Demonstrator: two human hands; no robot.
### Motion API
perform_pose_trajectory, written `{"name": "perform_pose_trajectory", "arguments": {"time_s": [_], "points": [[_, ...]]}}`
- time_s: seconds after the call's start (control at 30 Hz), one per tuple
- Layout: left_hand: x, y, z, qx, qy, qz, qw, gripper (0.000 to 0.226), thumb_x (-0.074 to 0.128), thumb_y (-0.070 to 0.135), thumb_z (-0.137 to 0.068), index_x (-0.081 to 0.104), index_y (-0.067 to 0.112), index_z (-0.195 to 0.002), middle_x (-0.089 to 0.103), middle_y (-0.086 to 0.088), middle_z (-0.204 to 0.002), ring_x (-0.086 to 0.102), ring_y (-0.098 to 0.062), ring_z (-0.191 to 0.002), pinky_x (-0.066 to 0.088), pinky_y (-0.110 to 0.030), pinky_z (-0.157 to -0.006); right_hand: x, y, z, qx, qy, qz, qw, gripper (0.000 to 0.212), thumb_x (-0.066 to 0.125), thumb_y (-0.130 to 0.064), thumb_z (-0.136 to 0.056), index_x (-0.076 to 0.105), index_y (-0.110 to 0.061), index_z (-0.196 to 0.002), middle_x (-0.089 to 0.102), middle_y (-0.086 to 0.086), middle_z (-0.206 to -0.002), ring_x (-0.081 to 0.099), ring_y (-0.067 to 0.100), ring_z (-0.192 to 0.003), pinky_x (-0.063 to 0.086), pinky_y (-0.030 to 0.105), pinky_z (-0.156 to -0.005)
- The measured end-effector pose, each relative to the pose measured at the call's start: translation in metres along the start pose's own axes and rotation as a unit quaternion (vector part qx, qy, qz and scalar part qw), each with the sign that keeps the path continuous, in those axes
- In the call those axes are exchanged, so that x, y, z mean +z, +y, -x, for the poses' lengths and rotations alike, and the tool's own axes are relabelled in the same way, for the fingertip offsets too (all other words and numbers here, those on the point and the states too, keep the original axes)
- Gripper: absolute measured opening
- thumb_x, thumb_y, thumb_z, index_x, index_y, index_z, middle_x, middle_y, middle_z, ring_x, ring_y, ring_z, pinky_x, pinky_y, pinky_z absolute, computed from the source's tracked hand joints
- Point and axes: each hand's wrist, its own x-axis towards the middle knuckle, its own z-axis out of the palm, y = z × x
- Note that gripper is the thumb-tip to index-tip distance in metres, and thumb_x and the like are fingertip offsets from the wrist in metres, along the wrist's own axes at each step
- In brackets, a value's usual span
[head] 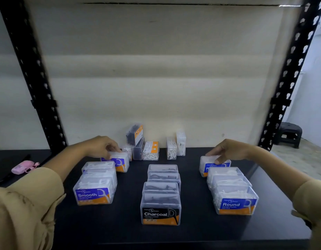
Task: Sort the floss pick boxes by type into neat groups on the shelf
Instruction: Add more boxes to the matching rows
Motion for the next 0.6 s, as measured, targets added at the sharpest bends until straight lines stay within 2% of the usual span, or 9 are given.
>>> {"name": "perform_pose_trajectory", "arguments": {"time_s": [0.07, 0.2, 0.23, 0.3, 0.37, 0.43, 0.6], "points": [[-0.004, -0.008, 0.003, -0.017, -0.007, -0.005, 1.000, 0.041, 0.064, -0.001, -0.076, 0.067, 0.022, -0.109, 0.067, 0.002, -0.108, 0.059, -0.012, -0.099, 0.044, -0.019, -0.085, -0.001, 0.000, 0.002, 0.005, -0.005, -0.010, 1.000, 0.036, 0.071, -0.003, -0.077, 0.070, -0.019, -0.109, 0.073, -0.005, -0.101, 0.065, 0.010, -0.094, 0.050, 0.025, -0.093], [-0.006, -0.014, 0.008, -0.036, -0.008, -0.017, 0.999, 0.038, 0.059, 0.001, -0.077, 0.066, 0.026, -0.104, 0.066, 0.004, -0.101, 0.059, -0.010, -0.093, 0.044, -0.013, -0.076, -0.003, 0.003, 0.005, 0.008, -0.013, -0.021, 1.000, 0.032, 0.066, -0.003, -0.081, 0.071, -0.021, -0.107, 0.072, -0.004, -0.108, 0.064, 0.011, -0.100, 0.048, 0.025, -0.097], [-0.006, -0.014, 0.008, -0.038, -0.001, -0.014, 0.999, 0.033, 0.058, 0.003, -0.079, 0.066, 0.028, -0.100, 0.067, 0.004, -0.101, 0.059, -0.010, -0.093, 0.044, -0.014, -0.077, -0.003, 0.004, 0.005, 0.008, -0.015, -0.023, 1.000, 0.030, 0.063, -0.004, -0.084, 0.071, -0.021, -0.107, 0.071, -0.003, -0.109, 0.064, 0.011, -0.102, 0.046, 0.026, -0.098], [-0.002, -0.011, 0.005, -0.045, 0.028, -0.023, 0.998, 0.023, 0.054, 0.012, -0.086, 0.064, 0.028, -0.099, 0.066, 0.003, -0.108, 0.058, -0.012, -0.097, 0.041, -0.019, -0.085, -0.003, 0.004, 0.004, 0.010, -0.013, -0.030, 0.999, 0.026, 0.057, -0.007, -0.089, 0.070, -0.021, -0.106, 0.070, -0.002, -0.112, 0.062, 0.012, -0.104, 0.044, 0.027, -0.100], [0.005, -0.007, 0.001, -0.053, 0.044, -0.036, 0.997, 0.023, 0.047, 0.020, -0.094, 0.063, 0.022, -0.110, 0.063, 0.001, -0.119, 0.055, -0.014, -0.105, 0.035, -0.020, -0.089, -0.001, 0.004, 0.002, 0.015, -0.004, -0.027, 1.000, 0.024, 0.053, -0.012, -0.093, 0.070, -0.021, -0.106, 0.069, -0.003, -0.112, 0.062, 0.013, -0.104, 0.044, 0.029, -0.100], [0.012, -0.005, -0.004, -0.060, 0.029, -0.038, 0.997, 0.029, 0.041, 0.022, -0.098, 0.061, 0.018, -0.118, 0.060, -0.001, -0.125, 0.053, -0.017, -0.112, 0.033, -0.020, -0.090, 0.004, 0.002, -0.001, 0.026, -0.010, -0.009, 1.000, 0.023, 0.049, -0.015, -0.094, 0.070, -0.022, -0.104, 0.070, -0.004, -0.106, 0.061, 0.011, -0.099, 0.044, 0.029, -0.098], [0.014, -0.003, -0.006, -0.081, -0.002, -0.033, 0.996, 0.026, 0.039, 0.019, -0.098, 0.064, 0.016, -0.107, 0.063, -0.003, -0.116, 0.050, -0.013, -0.097, 0.033, -0.020, -0.084, 0.009, -0.004, -0.003, 0.049, -0.013, 0.025, 0.998, 0.027, 0.048, -0.013, -0.093, 0.070, -0.026, -0.083, 0.066, -0.012, -0.083, 0.058, 0.007, -0.084, 0.044, 0.023, -0.086]]}}
